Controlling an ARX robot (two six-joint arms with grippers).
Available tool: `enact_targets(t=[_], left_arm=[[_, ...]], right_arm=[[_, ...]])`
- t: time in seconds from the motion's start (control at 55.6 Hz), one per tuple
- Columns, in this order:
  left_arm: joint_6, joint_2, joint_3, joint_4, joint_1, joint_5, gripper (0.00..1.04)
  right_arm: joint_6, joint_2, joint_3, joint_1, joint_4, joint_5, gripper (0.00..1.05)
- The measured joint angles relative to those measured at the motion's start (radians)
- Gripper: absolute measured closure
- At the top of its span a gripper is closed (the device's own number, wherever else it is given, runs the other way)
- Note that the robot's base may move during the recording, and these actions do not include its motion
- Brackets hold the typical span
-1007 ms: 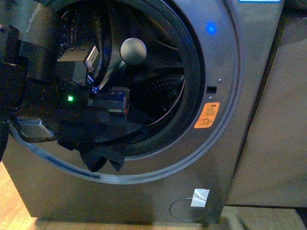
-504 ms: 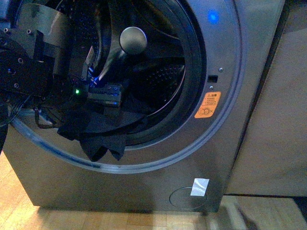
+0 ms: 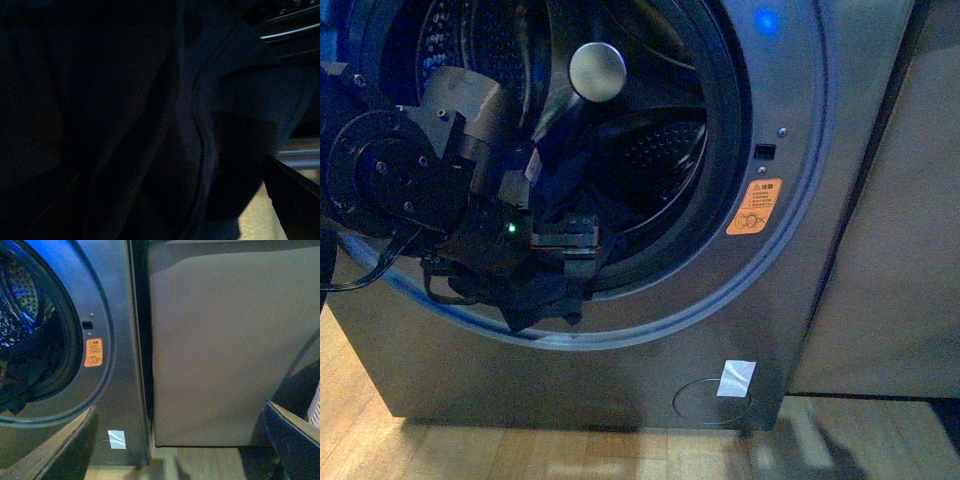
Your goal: Collect clothes from washing machine
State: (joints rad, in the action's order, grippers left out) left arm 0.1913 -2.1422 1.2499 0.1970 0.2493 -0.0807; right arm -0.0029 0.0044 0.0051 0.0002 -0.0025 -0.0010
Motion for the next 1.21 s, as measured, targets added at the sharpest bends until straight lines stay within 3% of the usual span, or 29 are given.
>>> enact_targets(t=[0.324,1.115,1.205], left_arm=[[0.102,-0.005,0.024,-0.002,0.045,0.045,0.07],[-0.076,-0.139,0.086,-0.049,0.04,-0.245,0.07],[-0.103,-0.14,0.078,-0.029,0.037,-0.269,0.17]], right_arm=[[0.0,0.0,0.0,0.0,0.0,0.0,0.07],[0.0,0.0,0.0,0.0,0.0,0.0,0.07],[0.0,0.0,0.0,0.0,0.0,0.0,0.07]])
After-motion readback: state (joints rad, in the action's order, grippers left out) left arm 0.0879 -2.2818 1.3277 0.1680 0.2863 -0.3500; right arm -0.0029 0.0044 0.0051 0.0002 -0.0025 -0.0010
